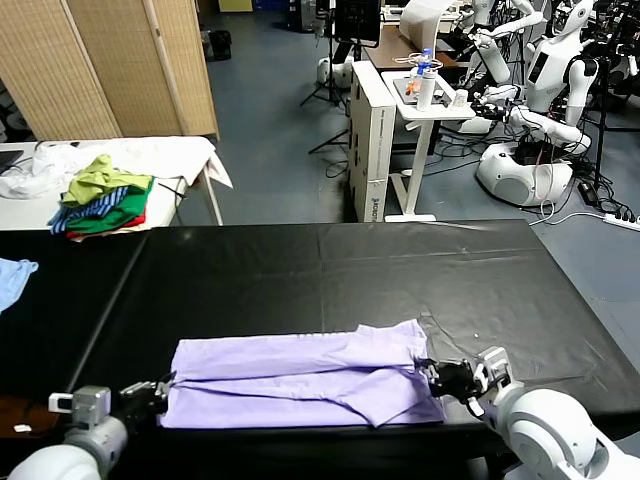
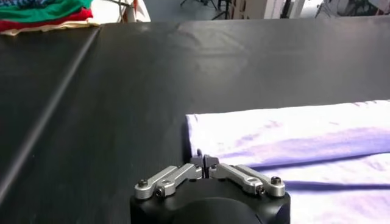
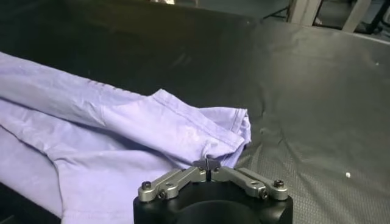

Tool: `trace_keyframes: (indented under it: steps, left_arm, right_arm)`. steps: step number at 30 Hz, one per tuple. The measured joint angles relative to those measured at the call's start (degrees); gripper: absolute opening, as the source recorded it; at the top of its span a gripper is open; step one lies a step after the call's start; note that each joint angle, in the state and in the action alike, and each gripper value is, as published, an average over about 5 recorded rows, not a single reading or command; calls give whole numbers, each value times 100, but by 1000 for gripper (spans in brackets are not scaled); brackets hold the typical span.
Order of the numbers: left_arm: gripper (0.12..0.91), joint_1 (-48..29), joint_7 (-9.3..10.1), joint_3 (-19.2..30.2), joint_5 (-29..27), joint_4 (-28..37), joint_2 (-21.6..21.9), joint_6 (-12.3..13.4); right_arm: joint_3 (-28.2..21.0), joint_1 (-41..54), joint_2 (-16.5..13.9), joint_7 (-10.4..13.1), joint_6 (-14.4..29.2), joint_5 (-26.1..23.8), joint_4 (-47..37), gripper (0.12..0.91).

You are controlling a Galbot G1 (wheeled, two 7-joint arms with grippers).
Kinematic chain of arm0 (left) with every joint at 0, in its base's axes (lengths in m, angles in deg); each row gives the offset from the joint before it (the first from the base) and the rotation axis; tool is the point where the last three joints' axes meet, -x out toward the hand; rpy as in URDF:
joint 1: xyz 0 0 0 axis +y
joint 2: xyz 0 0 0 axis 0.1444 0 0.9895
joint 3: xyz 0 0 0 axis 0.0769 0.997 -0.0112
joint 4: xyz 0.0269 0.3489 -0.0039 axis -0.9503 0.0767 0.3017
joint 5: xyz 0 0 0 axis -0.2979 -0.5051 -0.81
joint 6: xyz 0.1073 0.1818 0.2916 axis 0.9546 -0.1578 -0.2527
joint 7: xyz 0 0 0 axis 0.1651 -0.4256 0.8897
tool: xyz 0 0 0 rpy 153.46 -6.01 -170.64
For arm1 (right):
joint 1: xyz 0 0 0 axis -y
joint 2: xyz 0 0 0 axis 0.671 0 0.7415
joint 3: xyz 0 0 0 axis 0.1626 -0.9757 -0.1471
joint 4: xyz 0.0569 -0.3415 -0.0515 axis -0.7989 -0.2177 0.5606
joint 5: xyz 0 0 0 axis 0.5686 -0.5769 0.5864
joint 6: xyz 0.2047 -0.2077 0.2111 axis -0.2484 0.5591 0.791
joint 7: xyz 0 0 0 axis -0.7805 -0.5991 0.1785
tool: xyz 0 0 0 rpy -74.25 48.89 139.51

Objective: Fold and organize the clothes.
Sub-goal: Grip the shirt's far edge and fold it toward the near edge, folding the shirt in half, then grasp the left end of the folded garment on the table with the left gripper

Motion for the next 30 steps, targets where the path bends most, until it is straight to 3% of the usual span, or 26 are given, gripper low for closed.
trace_keyframes:
  steps: [6, 8, 10, 18, 24, 30]
  left_arm:
    - [698, 210, 85, -188, 33, -264, -145, -115]
    - [813, 220, 106, -253, 42, -312, -186, -115]
    - [878, 159, 176, -302, 68, -310, -223, -91]
    - [907, -501, 380, -226, 279, 67, -337, 92]
    - [907, -990, 495, 61, 531, 350, -346, 99]
    - [907, -1343, 442, 331, 648, 617, -357, 100]
  right_arm:
    - [408, -304, 28, 1, 0, 167, 309, 790]
    - [533, -316, 82, 34, 0, 245, 332, 867]
    - [604, -255, 164, 107, 0, 291, 283, 894]
    - [387, 339, 785, 453, 0, 135, -368, 907]
    - [63, 756, 1207, 497, -1, -61, -847, 907]
    - [-182, 1065, 1489, 519, 0, -169, -1197, 907]
